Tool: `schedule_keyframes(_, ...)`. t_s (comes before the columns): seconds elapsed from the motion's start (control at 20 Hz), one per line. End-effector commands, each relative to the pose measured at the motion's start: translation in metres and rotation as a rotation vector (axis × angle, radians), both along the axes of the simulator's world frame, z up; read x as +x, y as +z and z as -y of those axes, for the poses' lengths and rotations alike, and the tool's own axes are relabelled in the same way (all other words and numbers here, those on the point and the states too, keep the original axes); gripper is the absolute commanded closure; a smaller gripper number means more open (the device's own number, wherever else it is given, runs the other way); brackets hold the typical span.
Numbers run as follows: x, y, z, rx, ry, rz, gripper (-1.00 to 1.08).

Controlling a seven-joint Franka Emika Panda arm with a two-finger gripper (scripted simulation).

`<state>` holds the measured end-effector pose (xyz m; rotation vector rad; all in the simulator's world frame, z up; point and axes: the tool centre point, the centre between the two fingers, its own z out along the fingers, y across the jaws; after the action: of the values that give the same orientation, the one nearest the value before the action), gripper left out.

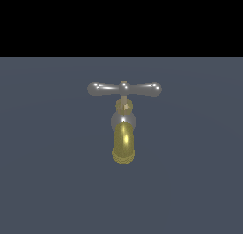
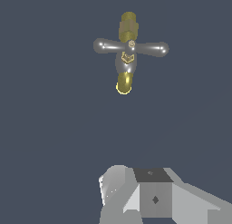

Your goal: Turn on the faucet by rotating a designated handle.

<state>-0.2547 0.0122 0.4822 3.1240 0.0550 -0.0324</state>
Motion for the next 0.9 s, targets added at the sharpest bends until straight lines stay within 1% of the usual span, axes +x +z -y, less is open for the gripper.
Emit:
schedule_keyframes(0.0, 0.000, 0.000, 0.000, 0.000, 0.000, 0.000, 1.08)
schedule_keyframes(0.45, 0.001, -0.009, 0.007, 0.001, 0.047, 0.000, 1.08)
schedule_keyframes(0.85, 0.006, -0.032, 0.023, 0.003, 0.170, 0.000, 1.08)
